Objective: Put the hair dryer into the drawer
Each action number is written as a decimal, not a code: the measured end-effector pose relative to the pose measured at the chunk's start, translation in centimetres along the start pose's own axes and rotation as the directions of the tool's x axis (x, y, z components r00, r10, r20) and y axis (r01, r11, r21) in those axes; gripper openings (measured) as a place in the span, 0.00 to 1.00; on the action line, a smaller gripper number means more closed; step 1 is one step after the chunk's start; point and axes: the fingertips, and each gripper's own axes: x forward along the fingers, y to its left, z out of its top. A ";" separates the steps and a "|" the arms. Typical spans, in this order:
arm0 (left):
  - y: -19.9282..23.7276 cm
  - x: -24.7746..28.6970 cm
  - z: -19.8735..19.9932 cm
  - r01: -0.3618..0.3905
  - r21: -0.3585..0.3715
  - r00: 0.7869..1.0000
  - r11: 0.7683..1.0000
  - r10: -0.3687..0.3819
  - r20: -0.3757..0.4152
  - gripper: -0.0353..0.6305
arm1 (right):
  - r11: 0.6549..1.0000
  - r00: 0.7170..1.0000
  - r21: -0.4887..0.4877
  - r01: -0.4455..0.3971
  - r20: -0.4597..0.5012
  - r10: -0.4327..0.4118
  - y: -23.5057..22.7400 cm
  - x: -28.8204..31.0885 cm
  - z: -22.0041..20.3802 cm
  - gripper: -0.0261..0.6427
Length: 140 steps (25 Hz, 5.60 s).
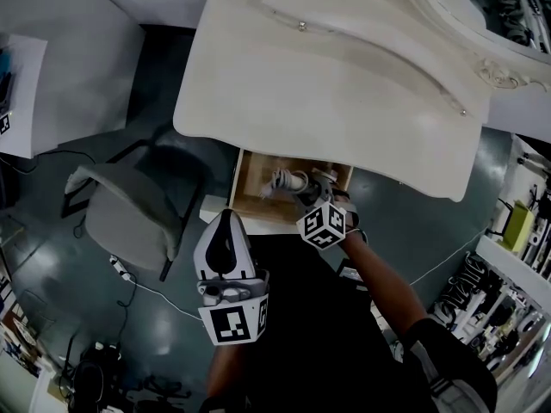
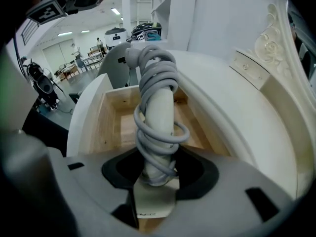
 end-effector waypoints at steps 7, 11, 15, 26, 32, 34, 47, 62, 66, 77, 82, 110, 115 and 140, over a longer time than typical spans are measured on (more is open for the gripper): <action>-0.2 0.7 -0.4 0.014 0.021 1.000 1.000 -0.014 -0.010 0.09 | 1.000 0.997 -0.013 -0.004 -0.071 0.003 -0.3 1.2 -1.0 0.33; -0.2 1.1 -0.8 0.016 0.011 1.000 1.000 -0.016 -0.020 0.09 | 1.000 0.996 -0.017 -0.014 -0.093 0.013 -0.2 1.9 -1.4 0.33; -0.3 1.4 -1.1 0.020 0.007 1.000 1.000 -0.020 -0.024 0.09 | 0.999 0.995 -0.029 -0.020 -0.103 0.017 -0.2 2.4 -1.4 0.33; -1.0 0.9 -1.9 0.019 -0.003 0.999 1.000 -0.019 -0.036 0.09 | 0.994 0.990 -0.111 -0.017 -0.143 0.001 0.3 3.4 -1.5 0.33; -1.4 0.3 -2.1 0.017 -0.001 0.999 1.000 -0.017 -0.032 0.09 | 0.987 0.984 -0.157 -0.027 -0.180 -0.002 0.7 4.1 -1.7 0.33; -1.4 0.1 -2.1 0.012 -0.002 0.999 1.000 -0.012 -0.032 0.09 | 0.984 0.982 -0.174 -0.025 -0.190 -0.009 0.7 4.3 -1.8 0.33; -0.7 -1.5 -2.3 -0.019 0.004 1.000 1.000 0.019 -0.018 0.09 | 0.958 0.965 -0.286 -0.036 -0.260 -0.041 1.3 5.7 -2.0 0.34; 0.7 -3.0 -2.3 -0.044 -0.004 0.999 0.999 0.044 -0.009 0.09 | 0.942 0.936 -0.331 -0.060 -0.347 -0.063 1.7 6.6 -2.6 0.34; 1.1 -3.5 -2.2 -0.050 -0.017 0.999 0.999 0.050 0.002 0.09 | 0.944 0.931 -0.323 -0.064 -0.359 -0.060 1.7 6.7 -2.6 0.34; 1.9 -4.9 -1.6 -0.062 -0.021 0.998 0.998 0.063 0.024 0.09 | 0.957 0.933 -0.282 -0.071 -0.359 -0.036 2.1 6.2 -2.5 0.37; 1.4 -5.3 -2.0 -0.055 -0.011 0.998 0.998 0.055 0.013 0.09 | 0.958 0.946 -0.282 -0.054 -0.321 -0.041 2.1 4.9 -2.1 0.38; -10.2 -11.2 2.1 0.045 0.080 0.994 0.996 -0.053 0.095 0.09 | 0.975 0.951 0.134 0.177 0.232 -0.204 -0.6 -16.2 3.3 0.10; -13.0 -14.1 2.6 0.039 0.105 0.992 0.994 -0.051 0.113 0.09 | 0.958 0.913 0.231 0.169 0.328 -0.240 -0.4 -21.2 2.9 0.09; -16.7 -17.3 5.8 0.093 0.177 0.983 0.980 -0.118 0.139 0.09 | 0.870 0.746 0.491 0.038 0.566 -0.352 -0.8 -36.1 3.7 0.08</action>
